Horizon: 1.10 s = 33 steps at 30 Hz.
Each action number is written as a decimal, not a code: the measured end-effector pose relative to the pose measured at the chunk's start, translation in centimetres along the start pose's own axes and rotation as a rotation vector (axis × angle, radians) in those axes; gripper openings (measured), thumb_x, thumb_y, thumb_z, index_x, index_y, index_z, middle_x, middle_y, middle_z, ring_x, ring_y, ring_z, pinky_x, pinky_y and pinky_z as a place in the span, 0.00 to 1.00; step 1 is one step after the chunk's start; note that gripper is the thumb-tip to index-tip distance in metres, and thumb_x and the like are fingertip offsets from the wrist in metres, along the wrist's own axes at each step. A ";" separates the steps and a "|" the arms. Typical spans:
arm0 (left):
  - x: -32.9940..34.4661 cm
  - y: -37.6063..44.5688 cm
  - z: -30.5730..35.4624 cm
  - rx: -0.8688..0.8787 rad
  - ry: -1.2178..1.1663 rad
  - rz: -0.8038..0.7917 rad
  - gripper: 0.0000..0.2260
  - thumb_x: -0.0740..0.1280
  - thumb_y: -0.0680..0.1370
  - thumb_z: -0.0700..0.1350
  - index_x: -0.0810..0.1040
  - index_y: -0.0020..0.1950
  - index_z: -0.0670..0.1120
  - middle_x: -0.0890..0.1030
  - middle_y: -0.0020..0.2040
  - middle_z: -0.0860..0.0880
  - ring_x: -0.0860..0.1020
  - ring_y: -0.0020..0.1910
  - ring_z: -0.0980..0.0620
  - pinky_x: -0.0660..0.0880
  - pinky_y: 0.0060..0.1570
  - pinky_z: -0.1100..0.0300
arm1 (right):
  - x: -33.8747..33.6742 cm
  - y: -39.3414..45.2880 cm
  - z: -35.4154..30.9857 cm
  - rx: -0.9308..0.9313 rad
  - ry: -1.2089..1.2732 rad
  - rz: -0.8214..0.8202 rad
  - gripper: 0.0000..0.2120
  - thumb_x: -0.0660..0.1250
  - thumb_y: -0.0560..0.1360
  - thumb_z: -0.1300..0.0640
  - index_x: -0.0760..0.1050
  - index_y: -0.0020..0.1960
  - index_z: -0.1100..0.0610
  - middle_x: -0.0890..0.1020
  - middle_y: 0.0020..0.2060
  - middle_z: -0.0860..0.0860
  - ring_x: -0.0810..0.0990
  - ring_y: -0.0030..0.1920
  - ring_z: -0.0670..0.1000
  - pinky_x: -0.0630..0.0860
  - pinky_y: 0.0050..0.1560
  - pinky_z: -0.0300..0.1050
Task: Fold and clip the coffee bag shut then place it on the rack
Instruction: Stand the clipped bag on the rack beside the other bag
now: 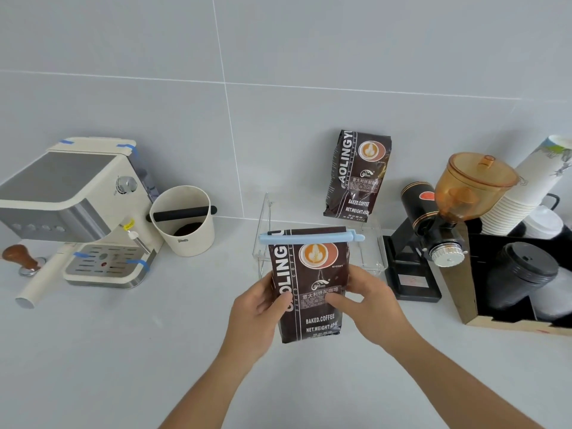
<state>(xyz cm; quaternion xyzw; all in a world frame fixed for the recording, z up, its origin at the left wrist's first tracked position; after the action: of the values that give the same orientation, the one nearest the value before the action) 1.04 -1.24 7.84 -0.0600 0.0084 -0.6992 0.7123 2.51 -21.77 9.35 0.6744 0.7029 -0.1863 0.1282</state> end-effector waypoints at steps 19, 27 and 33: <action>0.1 9.0 14.2 0.305 0.031 -0.029 0.14 0.69 0.75 0.36 0.82 0.53 0.54 0.87 0.47 0.59 0.84 0.48 0.59 0.78 0.46 0.69 | -5.1 7.8 -12.3 -0.241 0.093 0.121 0.17 0.74 0.70 0.58 0.77 0.56 0.45 0.86 0.50 0.43 0.83 0.53 0.45 0.79 0.58 0.58; -0.2 13.8 14.4 0.294 0.139 -0.033 0.15 0.69 0.75 0.37 0.82 0.52 0.58 0.87 0.50 0.57 0.84 0.52 0.56 0.79 0.50 0.64 | -4.0 12.5 -11.6 -0.200 0.121 0.123 0.17 0.71 0.72 0.62 0.77 0.56 0.44 0.86 0.51 0.44 0.83 0.52 0.48 0.79 0.57 0.59; -0.5 16.8 12.6 0.266 0.265 -0.001 0.17 0.68 0.76 0.41 0.79 0.47 0.67 0.86 0.47 0.63 0.84 0.49 0.59 0.77 0.45 0.66 | -2.2 15.3 -9.9 -0.129 0.162 0.119 0.17 0.68 0.74 0.65 0.77 0.58 0.49 0.86 0.51 0.45 0.83 0.52 0.45 0.79 0.58 0.56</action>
<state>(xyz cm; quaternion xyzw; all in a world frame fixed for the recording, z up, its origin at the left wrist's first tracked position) 18.99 0.44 18.70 0.1274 0.0096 -0.6962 0.7064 18.55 -19.09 17.85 0.7181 0.6801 -0.0777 0.1252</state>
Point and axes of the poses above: each hand's wrist, its own y-axis towards the middle knuckle, its own x-axis out of the palm, z = x × y, the point moved 6 cm from there along y, towards the middle knuckle
